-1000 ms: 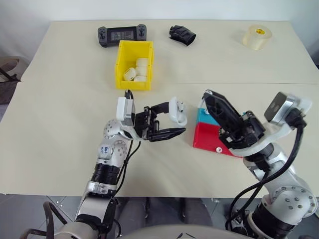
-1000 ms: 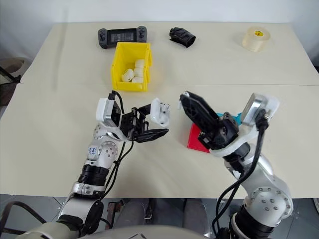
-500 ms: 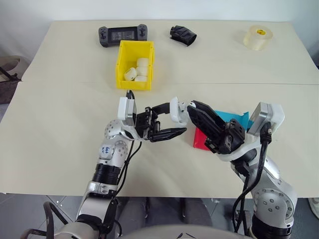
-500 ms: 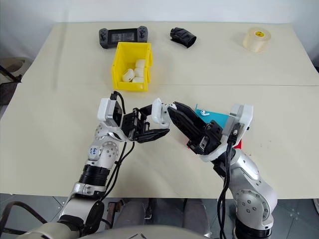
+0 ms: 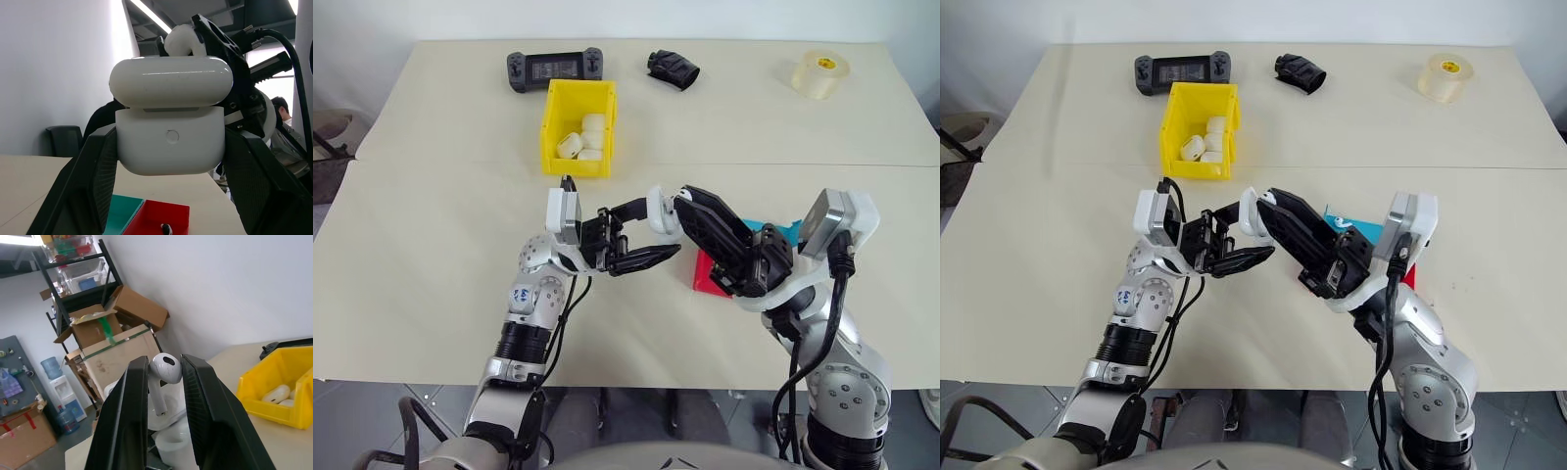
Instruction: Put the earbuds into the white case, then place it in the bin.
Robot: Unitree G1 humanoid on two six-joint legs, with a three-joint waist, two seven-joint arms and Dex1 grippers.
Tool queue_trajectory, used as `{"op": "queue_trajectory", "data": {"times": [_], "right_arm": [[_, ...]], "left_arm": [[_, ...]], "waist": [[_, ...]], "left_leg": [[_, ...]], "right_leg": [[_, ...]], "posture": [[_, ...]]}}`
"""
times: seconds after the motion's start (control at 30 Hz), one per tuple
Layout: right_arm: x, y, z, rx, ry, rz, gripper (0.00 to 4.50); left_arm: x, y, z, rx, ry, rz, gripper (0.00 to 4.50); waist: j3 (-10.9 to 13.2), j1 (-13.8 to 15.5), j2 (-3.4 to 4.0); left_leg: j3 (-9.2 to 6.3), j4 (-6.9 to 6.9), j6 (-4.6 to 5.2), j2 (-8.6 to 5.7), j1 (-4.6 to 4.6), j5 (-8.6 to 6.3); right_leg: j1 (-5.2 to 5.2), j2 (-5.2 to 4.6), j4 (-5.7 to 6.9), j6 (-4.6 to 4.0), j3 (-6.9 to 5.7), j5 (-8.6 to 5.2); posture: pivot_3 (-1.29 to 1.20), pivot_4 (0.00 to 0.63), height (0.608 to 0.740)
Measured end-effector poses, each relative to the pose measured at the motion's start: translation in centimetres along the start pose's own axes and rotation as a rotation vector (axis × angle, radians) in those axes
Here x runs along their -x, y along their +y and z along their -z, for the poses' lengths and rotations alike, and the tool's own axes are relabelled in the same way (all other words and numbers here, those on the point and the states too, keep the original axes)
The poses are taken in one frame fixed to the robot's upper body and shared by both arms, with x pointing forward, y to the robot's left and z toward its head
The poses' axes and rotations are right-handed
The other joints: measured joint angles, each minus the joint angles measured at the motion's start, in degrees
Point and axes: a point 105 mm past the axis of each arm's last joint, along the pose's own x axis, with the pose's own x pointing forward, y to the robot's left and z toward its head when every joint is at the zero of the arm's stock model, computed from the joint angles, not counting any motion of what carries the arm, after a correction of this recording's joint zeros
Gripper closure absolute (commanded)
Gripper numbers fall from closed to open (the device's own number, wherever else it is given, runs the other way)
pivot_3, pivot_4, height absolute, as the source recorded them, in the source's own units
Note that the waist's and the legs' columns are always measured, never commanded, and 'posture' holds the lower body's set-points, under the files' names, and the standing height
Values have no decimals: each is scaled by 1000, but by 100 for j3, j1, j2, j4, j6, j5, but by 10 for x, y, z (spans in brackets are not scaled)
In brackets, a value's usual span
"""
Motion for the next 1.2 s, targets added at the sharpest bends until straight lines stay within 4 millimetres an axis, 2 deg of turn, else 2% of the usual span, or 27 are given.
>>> {"op": "queue_trajectory", "data": {"times": [0.37, 1.1, 1.2], "right_arm": [[4, -14, 9, 0, -10, 65, 3476], [8, -13, 17, 20, 60, 35, 3476], [8, -12, 15, -28, 81, 19, 2911]], "left_arm": [[-1, 2, -1, 6, -1, -13, 1705], [-1, 8, -5, 1, -4, -45, 1705], [0, 8, -5, -3, -1, -42, 1705]], "waist": [[0, -5, 0], [0, -1, 0], [0, 0, -1]], "left_leg": [[1, 0, 0, 0, 0, 0], [1, 0, 0, 0, 0, 0], [0, 0, 0, 2, 0, 0]], "right_leg": [[0, 0, 0, 0, 0, 0], [1, 0, -1, 0, -1, 0], [1, 0, -1, 0, -1, 0]], "posture": [[0, 150, 740], [0, 150, 740], [0, 150, 740]]}}
